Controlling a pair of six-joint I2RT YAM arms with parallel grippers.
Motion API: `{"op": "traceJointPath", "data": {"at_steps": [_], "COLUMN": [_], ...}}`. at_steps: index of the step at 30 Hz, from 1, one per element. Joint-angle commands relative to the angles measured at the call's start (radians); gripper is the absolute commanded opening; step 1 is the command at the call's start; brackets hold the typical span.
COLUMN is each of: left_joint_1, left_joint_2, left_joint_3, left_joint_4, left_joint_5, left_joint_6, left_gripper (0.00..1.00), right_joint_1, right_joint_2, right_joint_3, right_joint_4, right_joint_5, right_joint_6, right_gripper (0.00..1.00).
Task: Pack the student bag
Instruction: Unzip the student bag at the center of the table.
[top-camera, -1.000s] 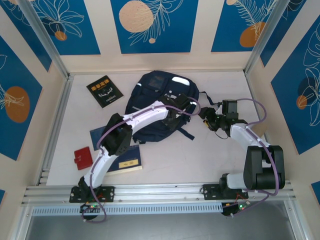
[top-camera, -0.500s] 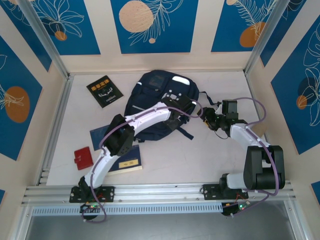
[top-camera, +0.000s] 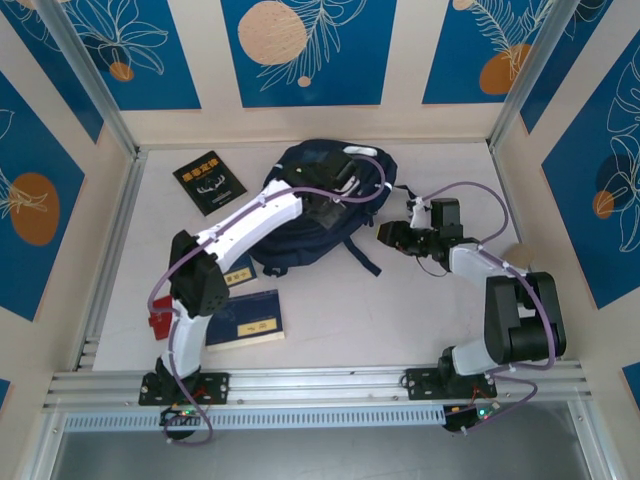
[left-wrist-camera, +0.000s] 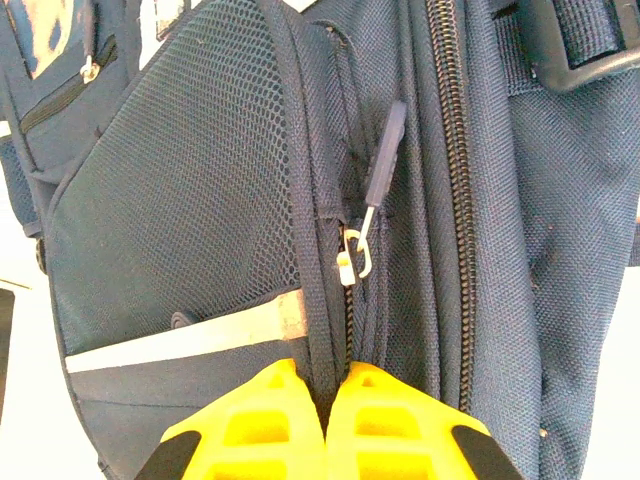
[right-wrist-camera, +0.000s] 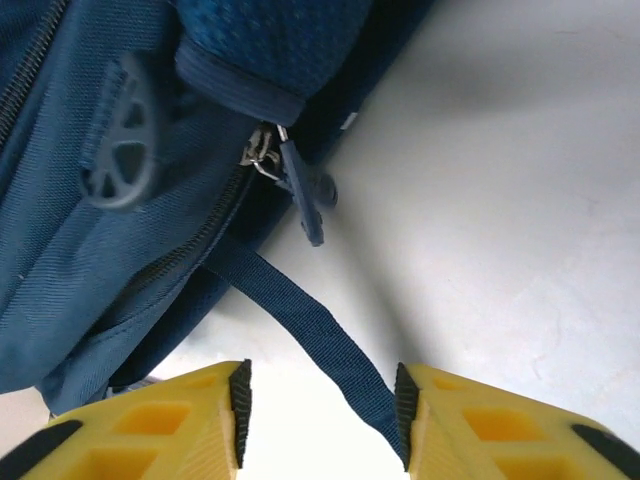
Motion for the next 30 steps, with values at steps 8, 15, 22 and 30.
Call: {"op": "traceJointPath", "data": {"at_steps": [8, 15, 22, 30], "left_joint_1": [0.024, 0.026, 0.051, 0.073], "left_joint_2": [-0.055, -0.066, -0.082, -0.093], "left_joint_3": [0.103, 0.102, 0.096, 0.11], "left_joint_4": [0.022, 0.02, 0.026, 0.04], "left_joint_5": [0.028, 0.017, 0.007, 0.01], "left_joint_6": [0.011, 0.009, -0.001, -0.006], "left_gripper": [0.0, 0.0, 0.0, 0.0], "right_joint_1": [0.062, 0.062, 0.059, 0.049], "right_joint_2": [0.139, 0.248, 0.241, 0.186], "right_joint_3": [0.055, 0.109, 0.085, 0.044], "right_joint_4": [0.214, 0.316, 0.29, 0.305], "right_joint_5": [-0.074, 0.052, 0.196, 0.078], "right_joint_6": [-0.008, 0.119, 0.208, 0.152], "right_gripper": [0.38, 0.47, 0.46, 0.32]}}
